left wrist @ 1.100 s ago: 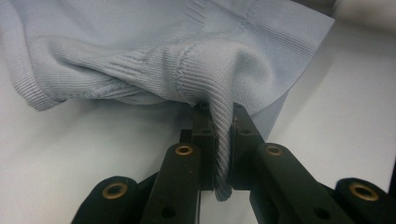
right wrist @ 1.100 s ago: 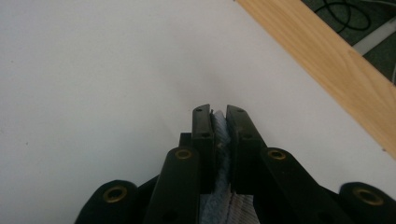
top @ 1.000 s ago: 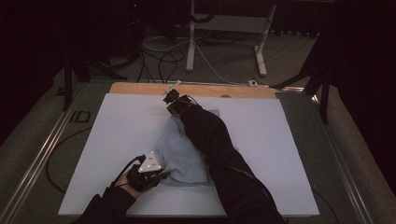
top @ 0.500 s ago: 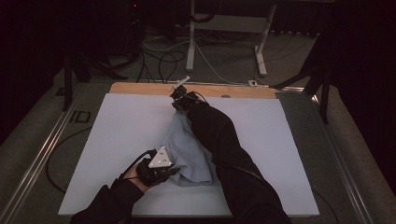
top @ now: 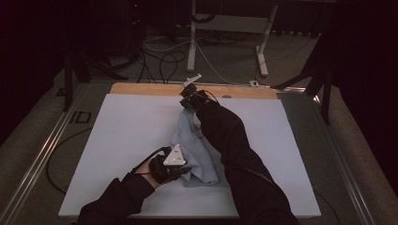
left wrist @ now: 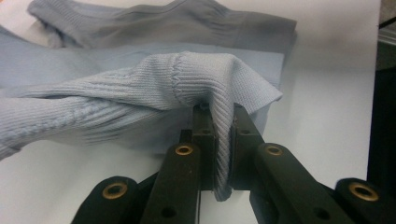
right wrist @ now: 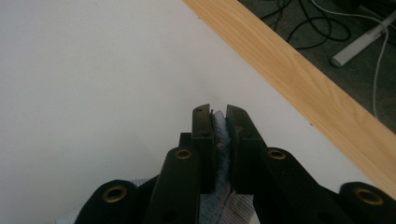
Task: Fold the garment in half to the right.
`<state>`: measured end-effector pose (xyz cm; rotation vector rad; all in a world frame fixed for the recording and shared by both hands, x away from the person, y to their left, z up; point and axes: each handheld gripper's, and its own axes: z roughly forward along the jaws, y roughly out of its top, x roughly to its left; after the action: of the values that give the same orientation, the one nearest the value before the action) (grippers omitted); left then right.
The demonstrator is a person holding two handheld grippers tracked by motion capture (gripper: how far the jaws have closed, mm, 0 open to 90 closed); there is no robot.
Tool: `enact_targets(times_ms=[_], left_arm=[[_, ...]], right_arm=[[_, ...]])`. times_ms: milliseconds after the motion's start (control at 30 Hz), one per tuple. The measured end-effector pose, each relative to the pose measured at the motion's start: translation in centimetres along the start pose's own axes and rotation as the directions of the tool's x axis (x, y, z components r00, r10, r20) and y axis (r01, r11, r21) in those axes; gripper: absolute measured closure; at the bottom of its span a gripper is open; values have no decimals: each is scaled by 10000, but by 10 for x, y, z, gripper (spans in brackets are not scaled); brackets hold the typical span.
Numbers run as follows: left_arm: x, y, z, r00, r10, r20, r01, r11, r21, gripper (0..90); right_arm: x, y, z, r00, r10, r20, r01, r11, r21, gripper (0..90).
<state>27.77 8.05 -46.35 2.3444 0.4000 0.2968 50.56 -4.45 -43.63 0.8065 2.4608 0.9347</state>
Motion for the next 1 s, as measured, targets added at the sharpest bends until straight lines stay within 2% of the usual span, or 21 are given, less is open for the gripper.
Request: enact_targets(times_ms=[67,100,267,367,633,1000], left_arm=[[-1,4,3,9999,104,89,-105,9999,62,859],[-2,5,4,9999,140,99,-140,9999,69,859],[-4,13,10,9993,329,195,-331,9994,121,859],[-6,17,14,9987,434,258,-437,9990,132,859],[-9,26,26,9968,673,435,-683,9975,206,859],[-13,40,54,9922,1056,667,-1091,9927,507,859]], right_arm=[[-2,-1,-2,10000,-30,-12,30,10000,-47,831],[-7,-5,-8,9999,135,-15,-135,9999,-103,831],[-15,-11,-17,9996,273,-49,-274,9994,-225,831],[-19,-15,-20,9998,208,23,-207,9995,-229,831],[-27,-21,-24,9996,276,27,-275,9990,-344,831],[-37,-31,-25,9986,501,-193,-509,9976,-476,829]])
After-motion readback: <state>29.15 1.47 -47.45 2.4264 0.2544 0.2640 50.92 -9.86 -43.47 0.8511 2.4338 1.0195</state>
